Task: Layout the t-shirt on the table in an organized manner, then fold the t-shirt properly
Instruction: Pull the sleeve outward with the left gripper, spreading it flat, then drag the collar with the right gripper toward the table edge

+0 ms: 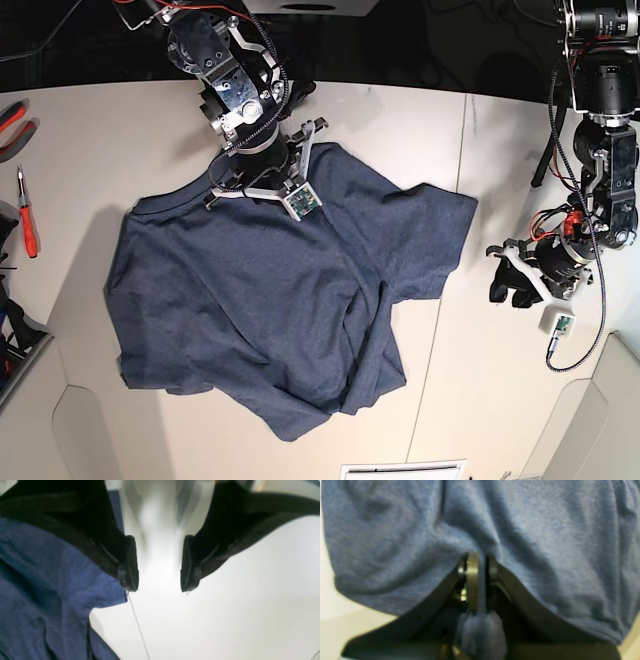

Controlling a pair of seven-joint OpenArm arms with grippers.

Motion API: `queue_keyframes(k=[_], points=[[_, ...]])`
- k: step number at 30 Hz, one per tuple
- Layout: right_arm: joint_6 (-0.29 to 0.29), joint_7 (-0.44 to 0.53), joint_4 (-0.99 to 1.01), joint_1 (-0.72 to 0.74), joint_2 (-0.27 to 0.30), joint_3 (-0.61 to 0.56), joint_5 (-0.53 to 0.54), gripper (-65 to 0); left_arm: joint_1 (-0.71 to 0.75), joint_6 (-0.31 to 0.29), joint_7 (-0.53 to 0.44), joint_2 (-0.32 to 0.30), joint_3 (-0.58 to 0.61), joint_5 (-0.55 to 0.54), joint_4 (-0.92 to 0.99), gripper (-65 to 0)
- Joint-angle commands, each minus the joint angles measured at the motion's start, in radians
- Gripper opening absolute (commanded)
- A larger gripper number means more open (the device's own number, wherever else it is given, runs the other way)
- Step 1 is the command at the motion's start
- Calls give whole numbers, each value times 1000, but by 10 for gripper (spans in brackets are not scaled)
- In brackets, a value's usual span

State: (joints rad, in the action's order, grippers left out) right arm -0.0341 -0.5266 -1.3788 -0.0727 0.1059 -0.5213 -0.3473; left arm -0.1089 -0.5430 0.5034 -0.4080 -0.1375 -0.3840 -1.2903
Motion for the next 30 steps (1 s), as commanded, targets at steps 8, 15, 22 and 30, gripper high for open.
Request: queue_keyframes(k=[8,15,22,30], points=[[4,-37,-343,-71,11,4,26,-605,-18,8,-10,-18,-6,-39,-18,-341],[3,61,-319,3,-61,4,148,-644,-18,8,-10,-15,-6,-47,-18,-341],[4,64,59,161,-180,4,171,-650,-18,8,-10,32,-6,-46,-18,-341],[5,-78,129,110,-111,4,111,-650,-18,8,-27,43,-6,-45,-18,-341]])
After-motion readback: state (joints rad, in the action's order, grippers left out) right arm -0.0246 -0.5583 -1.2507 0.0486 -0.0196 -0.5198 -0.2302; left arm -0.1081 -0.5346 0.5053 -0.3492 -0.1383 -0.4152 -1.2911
